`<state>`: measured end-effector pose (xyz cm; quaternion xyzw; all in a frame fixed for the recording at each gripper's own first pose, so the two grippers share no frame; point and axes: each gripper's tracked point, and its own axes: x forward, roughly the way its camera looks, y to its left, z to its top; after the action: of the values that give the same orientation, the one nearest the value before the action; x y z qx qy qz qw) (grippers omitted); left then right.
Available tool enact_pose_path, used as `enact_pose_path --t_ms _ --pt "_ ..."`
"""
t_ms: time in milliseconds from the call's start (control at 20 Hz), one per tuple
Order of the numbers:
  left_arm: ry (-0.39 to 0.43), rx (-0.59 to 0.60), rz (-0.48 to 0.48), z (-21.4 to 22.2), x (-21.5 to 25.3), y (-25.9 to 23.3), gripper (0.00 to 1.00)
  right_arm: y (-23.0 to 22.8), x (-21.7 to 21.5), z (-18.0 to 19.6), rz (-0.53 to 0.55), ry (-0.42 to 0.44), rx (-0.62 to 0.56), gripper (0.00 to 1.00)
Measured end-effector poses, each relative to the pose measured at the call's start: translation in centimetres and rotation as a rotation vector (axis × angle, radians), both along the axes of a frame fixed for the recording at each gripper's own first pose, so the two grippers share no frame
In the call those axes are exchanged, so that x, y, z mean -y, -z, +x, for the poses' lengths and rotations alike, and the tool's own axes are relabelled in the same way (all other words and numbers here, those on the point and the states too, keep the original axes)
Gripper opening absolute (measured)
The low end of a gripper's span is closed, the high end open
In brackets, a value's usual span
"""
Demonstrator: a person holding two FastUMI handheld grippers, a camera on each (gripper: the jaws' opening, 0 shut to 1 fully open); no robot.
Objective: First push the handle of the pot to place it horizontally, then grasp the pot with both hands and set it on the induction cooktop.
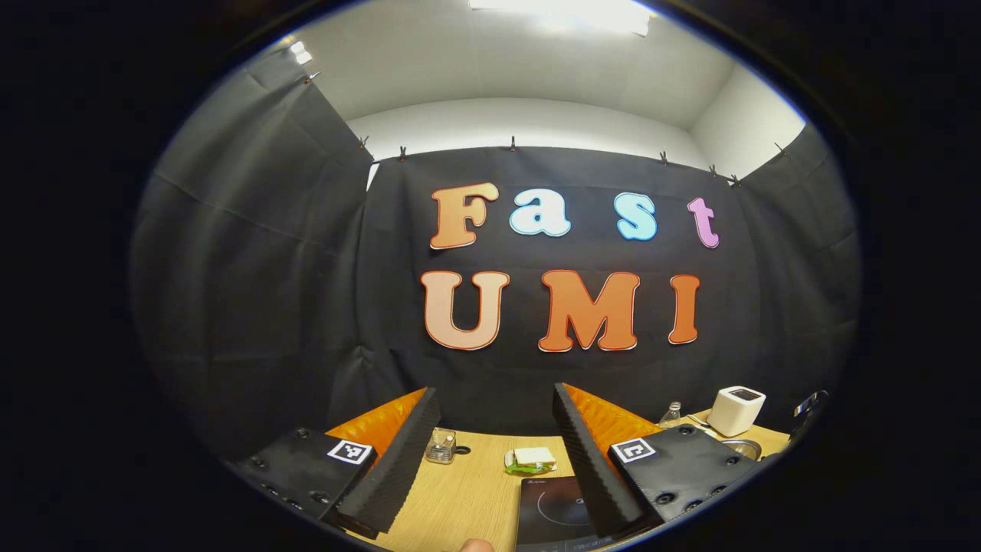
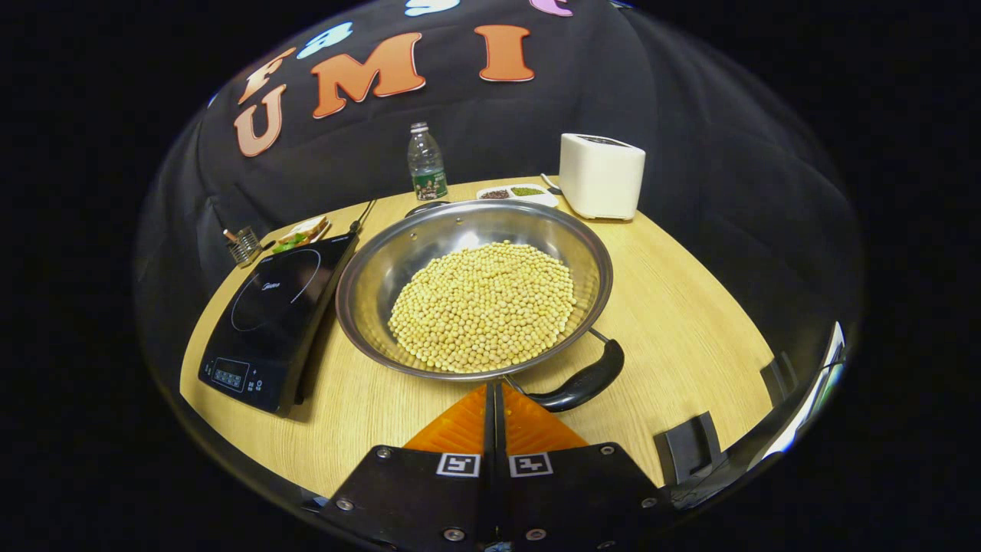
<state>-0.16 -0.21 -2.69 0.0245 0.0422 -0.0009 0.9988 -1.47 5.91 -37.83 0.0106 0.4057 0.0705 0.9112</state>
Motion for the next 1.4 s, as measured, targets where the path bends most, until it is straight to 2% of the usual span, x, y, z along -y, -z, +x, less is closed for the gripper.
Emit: enact_pose_path --t_ms 850,1050,1400 --pt "0.022 -0.016 0.021 2.0 3.0 1.0 0.99 0.8 4.9 4.7 -0.026 0.145 -0.014 0.0" --pt "0.032 -0.017 0.032 2.6 3.9 1.3 0.99 0.9 6.6 6.9 -0.042 0.188 -0.011 0.0" --pt "0.044 -0.05 0.026 3.8 5.9 3.0 0.99 2.6 9.2 10.7 -0.002 0.256 -0.04 0.0"
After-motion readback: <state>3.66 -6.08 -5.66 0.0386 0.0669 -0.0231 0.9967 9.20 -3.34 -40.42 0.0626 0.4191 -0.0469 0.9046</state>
